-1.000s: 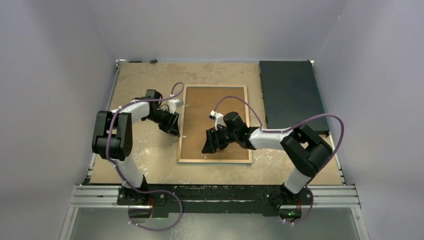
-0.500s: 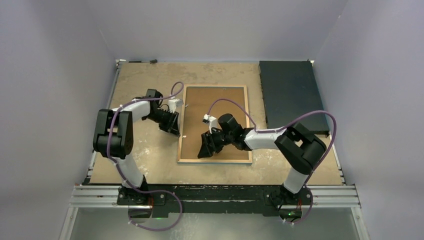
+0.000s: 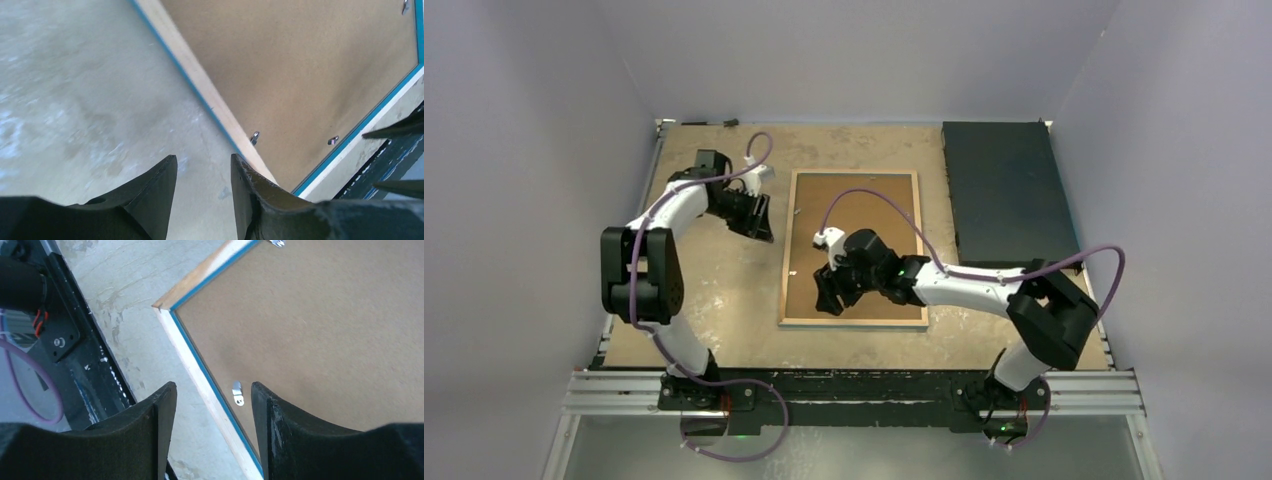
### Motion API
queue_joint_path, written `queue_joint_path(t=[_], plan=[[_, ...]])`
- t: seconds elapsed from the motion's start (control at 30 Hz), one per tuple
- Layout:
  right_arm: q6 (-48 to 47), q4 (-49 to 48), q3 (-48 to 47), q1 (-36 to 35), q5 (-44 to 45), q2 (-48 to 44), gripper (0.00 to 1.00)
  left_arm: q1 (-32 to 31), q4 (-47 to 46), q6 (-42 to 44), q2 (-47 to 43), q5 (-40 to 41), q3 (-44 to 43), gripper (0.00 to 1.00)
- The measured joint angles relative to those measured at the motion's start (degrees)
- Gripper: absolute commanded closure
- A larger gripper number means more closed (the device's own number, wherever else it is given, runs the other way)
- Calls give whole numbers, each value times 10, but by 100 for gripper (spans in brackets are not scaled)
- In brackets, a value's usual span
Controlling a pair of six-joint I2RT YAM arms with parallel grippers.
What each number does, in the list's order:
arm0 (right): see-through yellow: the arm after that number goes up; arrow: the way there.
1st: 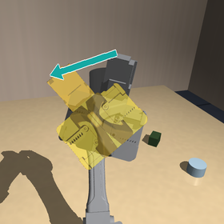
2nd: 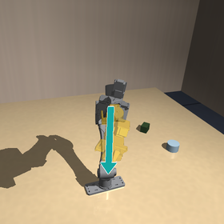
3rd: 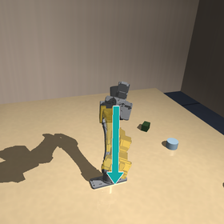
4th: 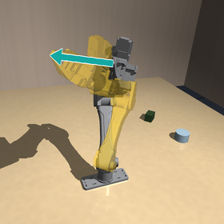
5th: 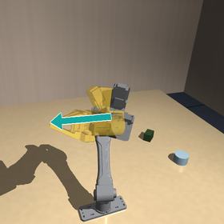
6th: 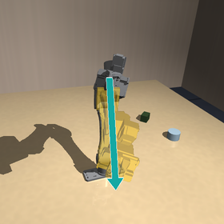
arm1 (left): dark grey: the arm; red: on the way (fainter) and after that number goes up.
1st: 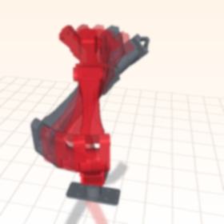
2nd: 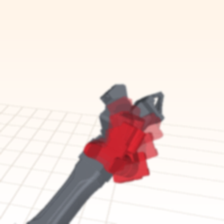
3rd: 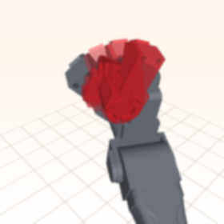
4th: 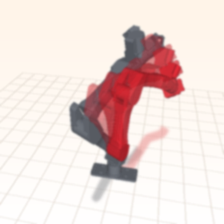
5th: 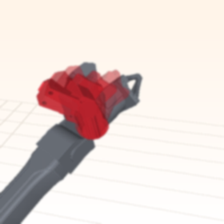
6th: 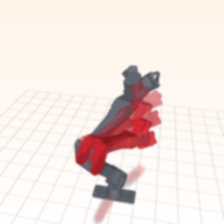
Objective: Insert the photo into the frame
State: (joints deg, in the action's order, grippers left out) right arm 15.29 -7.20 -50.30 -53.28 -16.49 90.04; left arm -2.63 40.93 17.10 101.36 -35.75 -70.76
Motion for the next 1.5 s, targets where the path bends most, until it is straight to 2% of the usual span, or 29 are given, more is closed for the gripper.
queue_joint_path(t=[0.27,0.43,0.77,0.97,1.2,1.5], plan=[[-63,28,-121,-126,103,95,46,129,80,21,-28,4,-80,55],[-94,42,-146,-176,151,137,50,196,118,38,-53,3,-92,55],[-119,67,-152,-182,233,170,54,207,161,52,-85,-21,-92,55],[-122,69,-152,-185,248,171,78,214,169,53,-86,-28,-92,55],[-131,69,-157,-194,266,176,79,216,170,53,-86,-35,-92,55],[-125,69,-233,-197,277,235,94,229,174,63,-86,-44,-94,55]])
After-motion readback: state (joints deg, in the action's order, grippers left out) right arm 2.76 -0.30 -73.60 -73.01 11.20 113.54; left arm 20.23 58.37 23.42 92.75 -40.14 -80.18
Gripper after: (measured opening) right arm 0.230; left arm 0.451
